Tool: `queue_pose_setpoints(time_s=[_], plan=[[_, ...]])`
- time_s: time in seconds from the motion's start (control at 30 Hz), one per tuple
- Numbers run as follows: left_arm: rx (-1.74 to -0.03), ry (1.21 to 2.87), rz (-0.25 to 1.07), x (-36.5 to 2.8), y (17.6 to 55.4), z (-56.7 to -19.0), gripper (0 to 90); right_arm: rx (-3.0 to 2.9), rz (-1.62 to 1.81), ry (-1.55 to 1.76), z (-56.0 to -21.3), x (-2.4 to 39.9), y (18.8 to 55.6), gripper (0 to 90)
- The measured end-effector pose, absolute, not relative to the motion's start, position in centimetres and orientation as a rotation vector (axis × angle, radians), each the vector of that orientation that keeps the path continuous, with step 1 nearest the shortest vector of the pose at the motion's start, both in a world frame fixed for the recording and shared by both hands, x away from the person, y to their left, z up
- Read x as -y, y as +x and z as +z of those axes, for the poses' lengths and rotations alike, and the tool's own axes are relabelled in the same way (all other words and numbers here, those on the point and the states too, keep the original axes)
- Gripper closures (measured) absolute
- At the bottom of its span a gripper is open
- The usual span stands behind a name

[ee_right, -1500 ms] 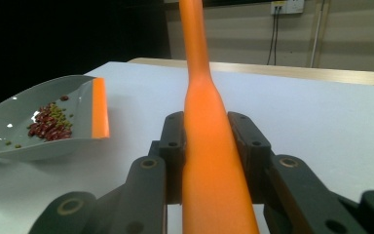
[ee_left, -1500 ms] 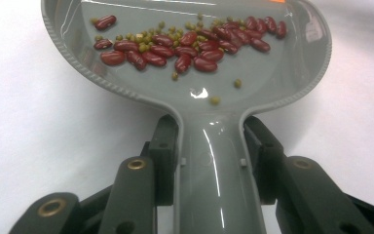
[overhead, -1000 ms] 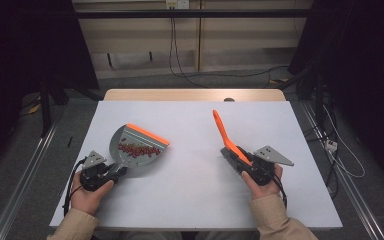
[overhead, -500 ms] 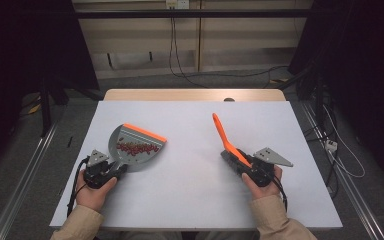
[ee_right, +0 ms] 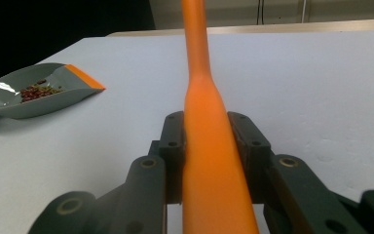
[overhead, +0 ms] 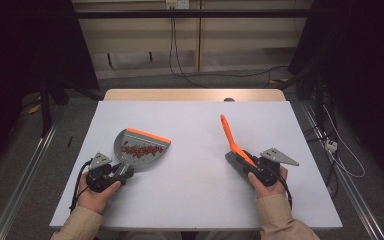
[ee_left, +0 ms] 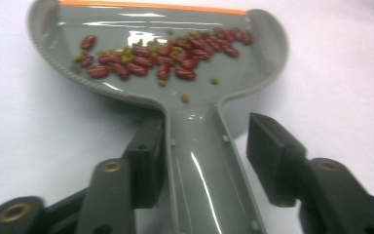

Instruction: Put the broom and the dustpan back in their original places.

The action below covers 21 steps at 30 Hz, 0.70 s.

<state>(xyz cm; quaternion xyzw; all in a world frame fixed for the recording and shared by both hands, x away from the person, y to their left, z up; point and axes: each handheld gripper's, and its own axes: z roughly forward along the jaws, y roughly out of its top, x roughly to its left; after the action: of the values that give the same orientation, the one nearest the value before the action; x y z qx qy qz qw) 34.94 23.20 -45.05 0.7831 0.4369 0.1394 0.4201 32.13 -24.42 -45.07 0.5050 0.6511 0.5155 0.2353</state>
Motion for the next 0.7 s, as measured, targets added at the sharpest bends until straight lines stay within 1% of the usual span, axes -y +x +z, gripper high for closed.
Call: queue_pose_setpoints(time_s=[0.17,0.4,0.53,0.63,0.67,0.7], plan=[[-1.072,1.958,0.319,-22.7,34.3,-45.0,42.6,-1.782,1.390,1.384,-45.1,25.1,32.1,69.9],[-1.030,1.968,0.277,-22.4,33.6,-44.8,37.7,-1.770,1.339,1.404,-45.2,25.9,31.8,68.8],[-0.993,1.972,0.277,-22.1,33.4,-44.7,36.7,-1.758,1.314,1.448,-45.4,26.6,31.6,67.4],[-0.975,1.978,0.269,-21.9,33.2,-44.7,33.8,-1.772,1.292,1.445,-45.4,26.7,31.1,66.8],[-0.972,1.981,0.267,-21.9,33.1,-44.7,32.7,-1.778,1.291,1.450,-45.4,26.7,31.0,65.6],[-0.971,1.984,0.259,-22.0,33.2,-44.7,32.7,-1.797,1.287,1.446,-45.5,26.8,30.8,62.4]])
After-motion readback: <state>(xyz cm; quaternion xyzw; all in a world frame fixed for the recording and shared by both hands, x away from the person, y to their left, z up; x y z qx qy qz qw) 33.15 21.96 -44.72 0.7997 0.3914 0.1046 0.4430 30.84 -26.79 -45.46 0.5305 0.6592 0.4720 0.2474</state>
